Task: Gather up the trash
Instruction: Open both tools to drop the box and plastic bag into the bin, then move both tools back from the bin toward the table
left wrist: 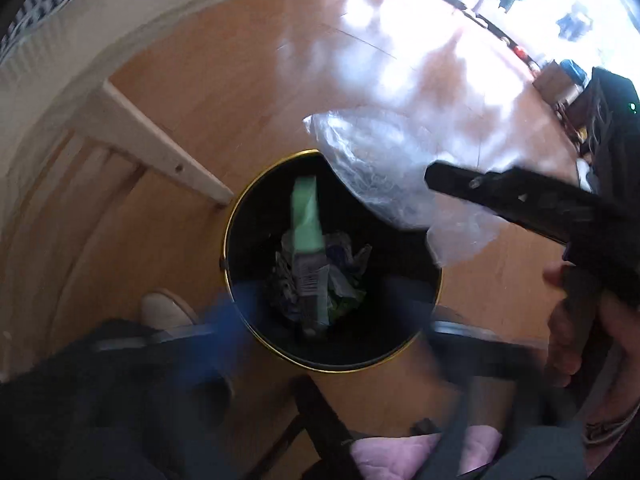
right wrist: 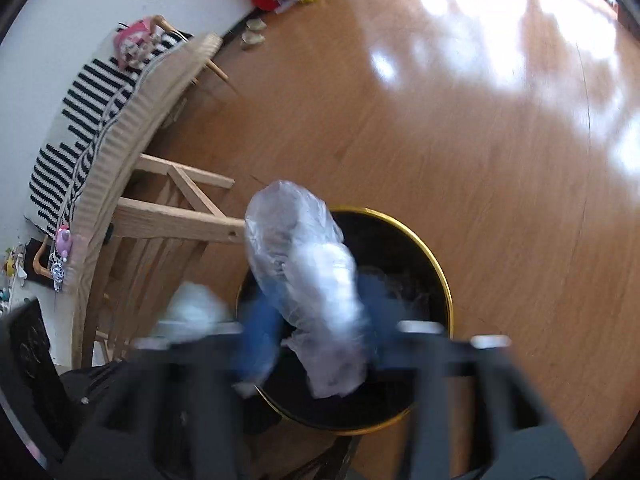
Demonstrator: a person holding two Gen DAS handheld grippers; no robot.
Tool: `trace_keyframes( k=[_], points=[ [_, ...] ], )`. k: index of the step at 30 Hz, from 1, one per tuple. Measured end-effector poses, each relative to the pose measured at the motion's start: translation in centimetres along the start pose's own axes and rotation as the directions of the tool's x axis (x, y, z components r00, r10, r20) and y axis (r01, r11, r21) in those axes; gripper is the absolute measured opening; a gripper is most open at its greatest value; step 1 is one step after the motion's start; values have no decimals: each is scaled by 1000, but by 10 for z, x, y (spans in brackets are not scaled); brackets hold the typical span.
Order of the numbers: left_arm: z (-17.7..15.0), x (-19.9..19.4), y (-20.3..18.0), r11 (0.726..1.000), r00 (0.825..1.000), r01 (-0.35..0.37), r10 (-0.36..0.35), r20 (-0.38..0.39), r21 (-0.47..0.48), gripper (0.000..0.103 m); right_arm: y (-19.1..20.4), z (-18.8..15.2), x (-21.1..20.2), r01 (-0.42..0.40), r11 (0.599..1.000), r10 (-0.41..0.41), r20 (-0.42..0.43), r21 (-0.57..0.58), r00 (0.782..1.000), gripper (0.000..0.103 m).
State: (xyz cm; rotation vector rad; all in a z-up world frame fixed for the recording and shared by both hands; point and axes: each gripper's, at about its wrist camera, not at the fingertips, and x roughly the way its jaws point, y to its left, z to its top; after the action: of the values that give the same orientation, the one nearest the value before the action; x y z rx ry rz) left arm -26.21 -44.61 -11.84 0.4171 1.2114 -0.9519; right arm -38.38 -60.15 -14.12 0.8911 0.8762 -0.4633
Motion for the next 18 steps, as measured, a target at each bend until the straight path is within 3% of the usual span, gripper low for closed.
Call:
trace_keyframes(
  k=[3,6,8,10,11,14,16,18],
  points=[
    [1,-11,7,999,998,42,-41,40,-13,97,-8,7,-19,22,999,-24,53,23,998,96],
    [9,-48,25,990,987,91,-76,140,-104,97,-10,17,-41,74,997,-79,158,38,984,96],
    [16,-87,45,973,967,163,-125,224,-161,97,3,22,-56,146,989,-140,236,-8,962,96],
    [18,-131,73,957,938,210,-138,318,-202,97,30,30,-60,164,984,-142,271,-63,952,96],
    [19,-149,89,956,931,197,-112,346,-219,97,44,35,-58,135,987,-110,257,-81,960,96],
    [10,-202,150,946,909,56,85,409,-321,97,100,47,-48,70,984,-33,222,-162,975,96],
    [-4,-230,204,897,876,-78,270,400,-434,97,149,53,-39,39,968,15,214,-249,977,96],
    [-15,-240,251,846,865,-179,378,330,-502,97,198,56,-28,-8,945,74,190,-326,979,96]
  ],
)
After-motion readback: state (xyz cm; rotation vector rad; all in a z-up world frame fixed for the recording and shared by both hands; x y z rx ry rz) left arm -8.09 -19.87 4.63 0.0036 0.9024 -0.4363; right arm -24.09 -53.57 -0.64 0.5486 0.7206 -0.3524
